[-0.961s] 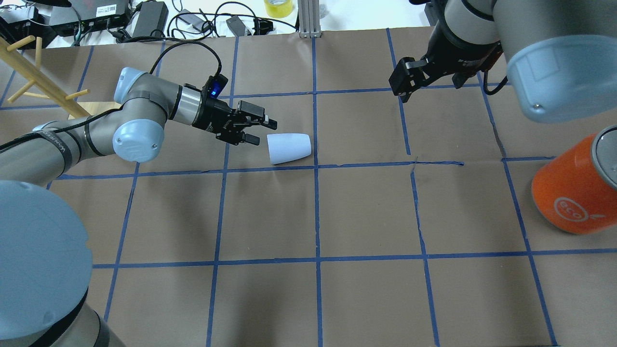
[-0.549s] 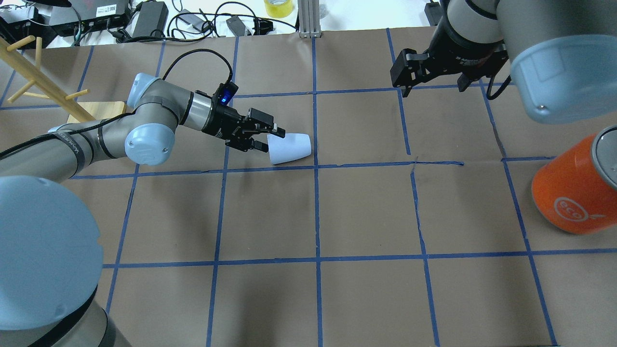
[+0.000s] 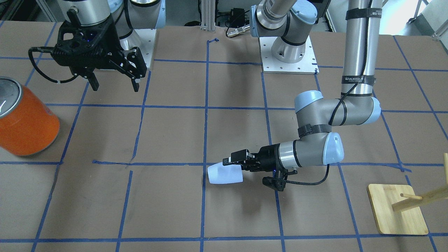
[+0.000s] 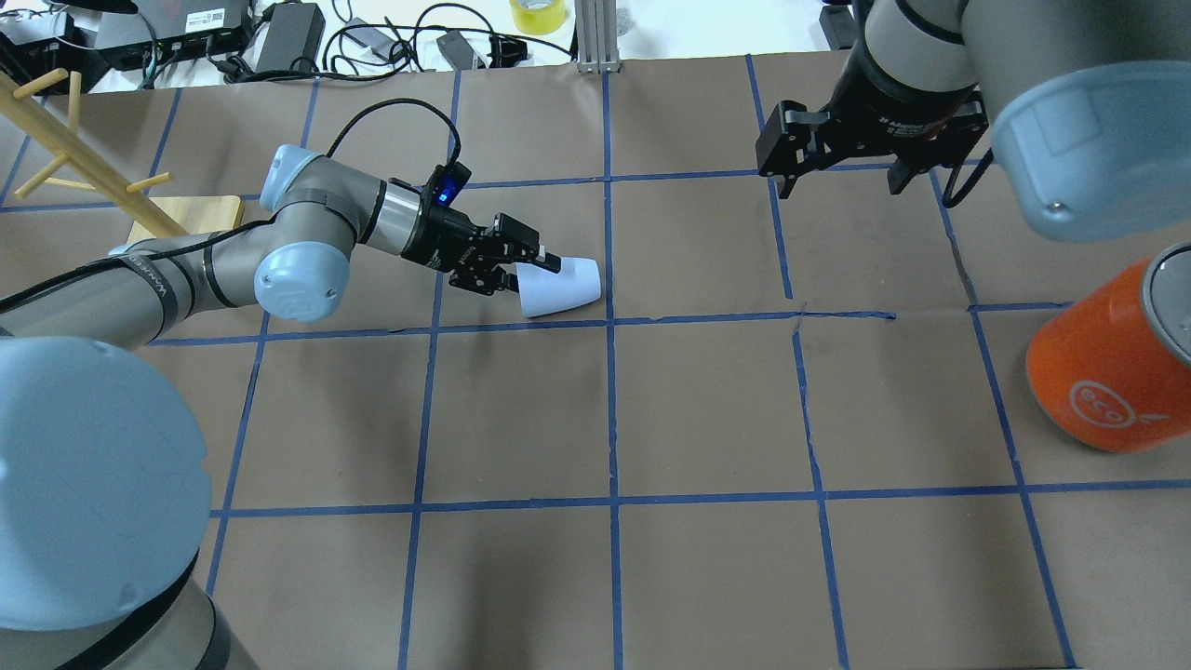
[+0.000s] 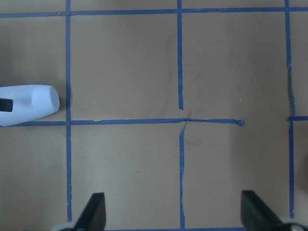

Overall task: Flip cup
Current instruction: 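Move the left gripper to the cup's closed bottom and close on it, then lift the cup with the left gripper and rotate it mouth up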

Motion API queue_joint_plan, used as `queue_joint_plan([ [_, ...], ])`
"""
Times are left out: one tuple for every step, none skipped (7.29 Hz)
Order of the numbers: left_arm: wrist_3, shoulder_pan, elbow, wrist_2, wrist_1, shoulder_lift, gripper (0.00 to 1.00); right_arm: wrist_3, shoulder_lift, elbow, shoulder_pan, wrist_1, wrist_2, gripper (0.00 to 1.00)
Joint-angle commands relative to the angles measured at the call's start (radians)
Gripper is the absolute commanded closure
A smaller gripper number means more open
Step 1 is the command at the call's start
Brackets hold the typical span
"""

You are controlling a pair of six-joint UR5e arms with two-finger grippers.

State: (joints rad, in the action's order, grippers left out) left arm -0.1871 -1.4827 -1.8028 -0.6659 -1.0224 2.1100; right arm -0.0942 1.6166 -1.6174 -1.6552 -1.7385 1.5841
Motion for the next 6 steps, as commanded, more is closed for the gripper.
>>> queue_joint_plan([
  [0.092, -0.002, 0.002, -0.003, 0.048, -0.004, 0.70, -0.001, 0.000, -0.001, 0.000, -0.006, 0.000, 0.00],
  [0.092, -0.001, 0.002, -0.004, 0.050, -0.011, 0.83, -0.001, 0.000, 0.001, -0.002, -0.006, 0.000, 0.00],
  [0.092, -0.001, 0.002, -0.006, 0.050, -0.016, 0.99, -0.001, 0.000, 0.002, -0.002, -0.006, -0.001, 0.00],
  [0.107, -0.001, 0.003, -0.003, 0.050, -0.027, 1.00, -0.001, 0.000, 0.002, -0.002, -0.006, -0.001, 0.00],
  [0.133, -0.001, 0.003, -0.004, 0.050, -0.027, 1.00, 0.001, 0.000, 0.002, -0.002, -0.004, -0.001, 0.00],
  [0.197, -0.001, 0.013, -0.006, 0.051, -0.053, 1.00, 0.001, 0.000, 0.005, -0.003, -0.004, -0.001, 0.00],
])
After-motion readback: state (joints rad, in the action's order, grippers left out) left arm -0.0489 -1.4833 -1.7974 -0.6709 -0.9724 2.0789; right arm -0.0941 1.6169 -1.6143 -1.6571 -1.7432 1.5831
